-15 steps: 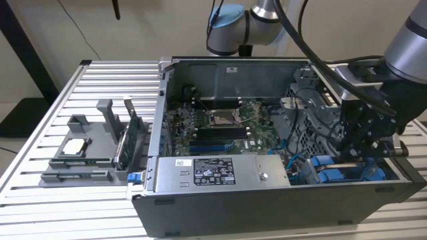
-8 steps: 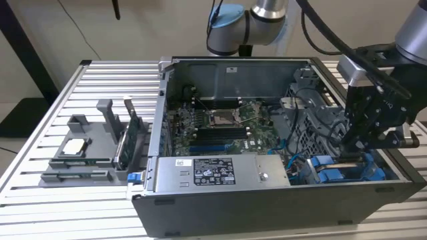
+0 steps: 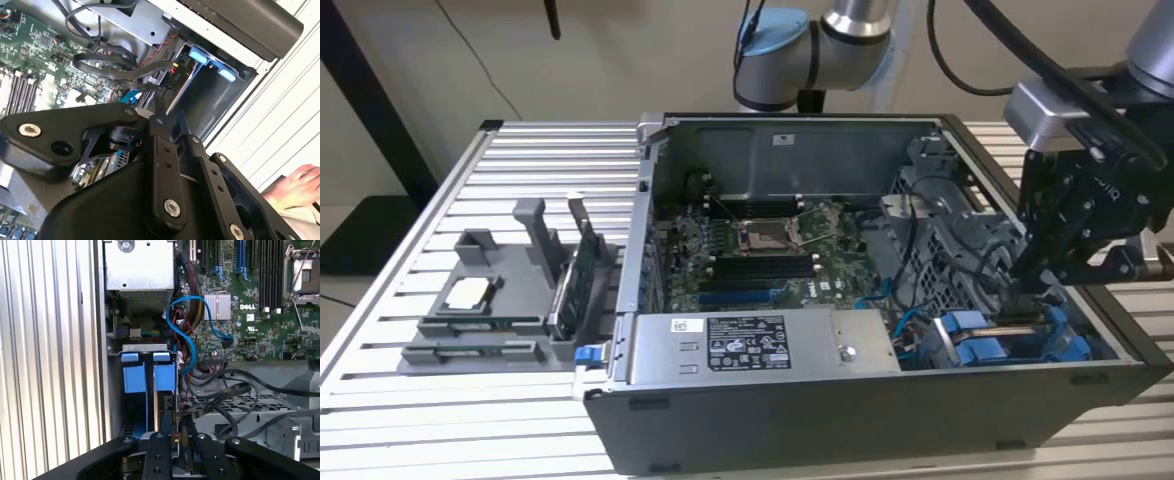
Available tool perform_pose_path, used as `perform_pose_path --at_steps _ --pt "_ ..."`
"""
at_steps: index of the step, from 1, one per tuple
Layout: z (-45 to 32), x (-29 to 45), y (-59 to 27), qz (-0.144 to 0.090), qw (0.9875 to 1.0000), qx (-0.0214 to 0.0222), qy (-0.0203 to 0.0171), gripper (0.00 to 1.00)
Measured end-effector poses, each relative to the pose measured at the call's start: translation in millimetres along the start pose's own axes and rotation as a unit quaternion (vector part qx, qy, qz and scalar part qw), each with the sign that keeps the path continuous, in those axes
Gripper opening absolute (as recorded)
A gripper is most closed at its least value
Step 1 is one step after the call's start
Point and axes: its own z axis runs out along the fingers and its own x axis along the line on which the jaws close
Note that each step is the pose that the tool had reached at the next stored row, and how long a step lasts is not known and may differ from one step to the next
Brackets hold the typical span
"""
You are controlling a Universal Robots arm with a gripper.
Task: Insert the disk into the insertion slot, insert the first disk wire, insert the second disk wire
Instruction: 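Insert the second disk wire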
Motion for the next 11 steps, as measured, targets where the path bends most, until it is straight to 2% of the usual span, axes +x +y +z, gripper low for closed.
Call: perform_pose_path --at_steps 8,11 --pt "-12.6 -0.6 -0.1 0.000 1.0000 0.0000 0.0001 0.24" --pt "-13.7 -0.7 -0.1 0.000 1.0000 0.0000 0.0001 0.24"
